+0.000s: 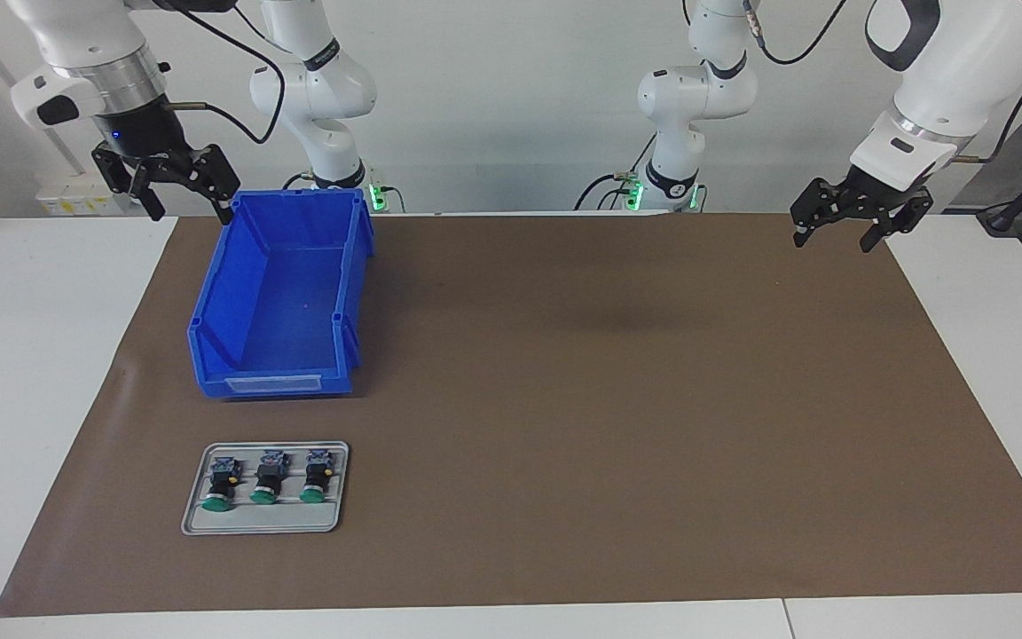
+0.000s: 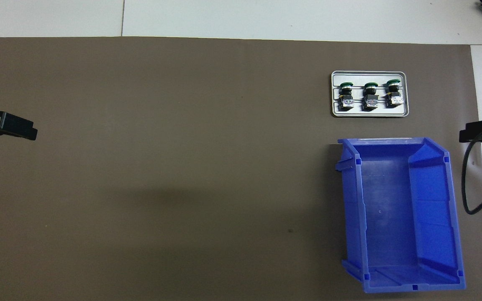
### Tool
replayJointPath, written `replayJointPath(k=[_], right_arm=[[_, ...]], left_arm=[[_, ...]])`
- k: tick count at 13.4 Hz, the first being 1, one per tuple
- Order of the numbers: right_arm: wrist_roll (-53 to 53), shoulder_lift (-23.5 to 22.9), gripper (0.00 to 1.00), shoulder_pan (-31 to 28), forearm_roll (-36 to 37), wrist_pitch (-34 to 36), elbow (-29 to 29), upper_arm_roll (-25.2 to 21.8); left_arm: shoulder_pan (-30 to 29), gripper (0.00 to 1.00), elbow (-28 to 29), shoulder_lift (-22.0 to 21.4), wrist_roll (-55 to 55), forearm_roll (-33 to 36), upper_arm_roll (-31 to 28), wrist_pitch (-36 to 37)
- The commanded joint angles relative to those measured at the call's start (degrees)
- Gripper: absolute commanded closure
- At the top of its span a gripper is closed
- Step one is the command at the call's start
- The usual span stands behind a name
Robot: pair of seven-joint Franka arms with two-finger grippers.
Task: Place and press button with both arms
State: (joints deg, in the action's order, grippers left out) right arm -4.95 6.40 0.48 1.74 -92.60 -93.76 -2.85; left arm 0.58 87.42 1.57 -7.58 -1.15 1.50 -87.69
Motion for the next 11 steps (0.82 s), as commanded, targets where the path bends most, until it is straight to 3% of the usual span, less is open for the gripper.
replayJointPath(k=[1, 11], right_arm=[[0.74, 0.63, 0.00, -0.04, 0.99, 1.27, -0.72, 0.21], [0.73, 0.63, 0.00, -1.44, 0.19, 0.93, -2.21, 0.21]], left_arm=[[0.56, 0.00, 0.56, -0.95, -0.51, 0.80, -0.36, 0.67], [0.56, 0.00, 0.56, -0.95, -0.51, 0.80, -0.36, 0.67]])
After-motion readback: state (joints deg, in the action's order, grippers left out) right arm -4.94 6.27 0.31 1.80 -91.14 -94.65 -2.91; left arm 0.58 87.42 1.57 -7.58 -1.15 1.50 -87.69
